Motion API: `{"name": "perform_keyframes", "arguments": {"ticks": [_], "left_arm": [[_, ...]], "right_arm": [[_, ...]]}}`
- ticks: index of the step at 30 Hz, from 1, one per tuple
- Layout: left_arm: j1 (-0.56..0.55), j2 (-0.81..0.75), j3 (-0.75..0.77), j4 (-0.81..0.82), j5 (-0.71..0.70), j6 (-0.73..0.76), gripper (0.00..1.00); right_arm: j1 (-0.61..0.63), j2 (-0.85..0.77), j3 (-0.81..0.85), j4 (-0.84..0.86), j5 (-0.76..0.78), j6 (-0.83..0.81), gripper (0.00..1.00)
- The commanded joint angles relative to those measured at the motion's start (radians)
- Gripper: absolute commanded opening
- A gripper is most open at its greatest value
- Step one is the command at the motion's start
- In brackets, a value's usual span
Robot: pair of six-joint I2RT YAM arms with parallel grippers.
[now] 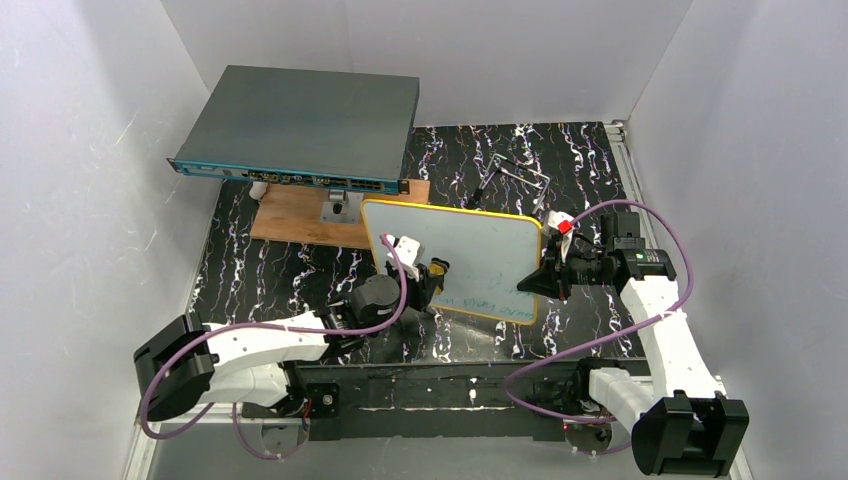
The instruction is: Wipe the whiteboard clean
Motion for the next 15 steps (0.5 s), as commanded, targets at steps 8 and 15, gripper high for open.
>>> {"name": "perform_keyframes", "arguments": {"ticks": [8, 15], "left_arm": [[-0.057, 0.229, 0.176, 0.098, 0.098, 0.098, 0.00], [-0.128, 0.355, 0.267, 0.115, 0.064, 0.134, 0.00]], "right_arm": [[0.013, 0.003, -0.008, -0.086, 0.079, -0.013, 0.01], [0.013, 0.003, -0.008, -0.086, 0.079, -0.014, 0.01]]}}
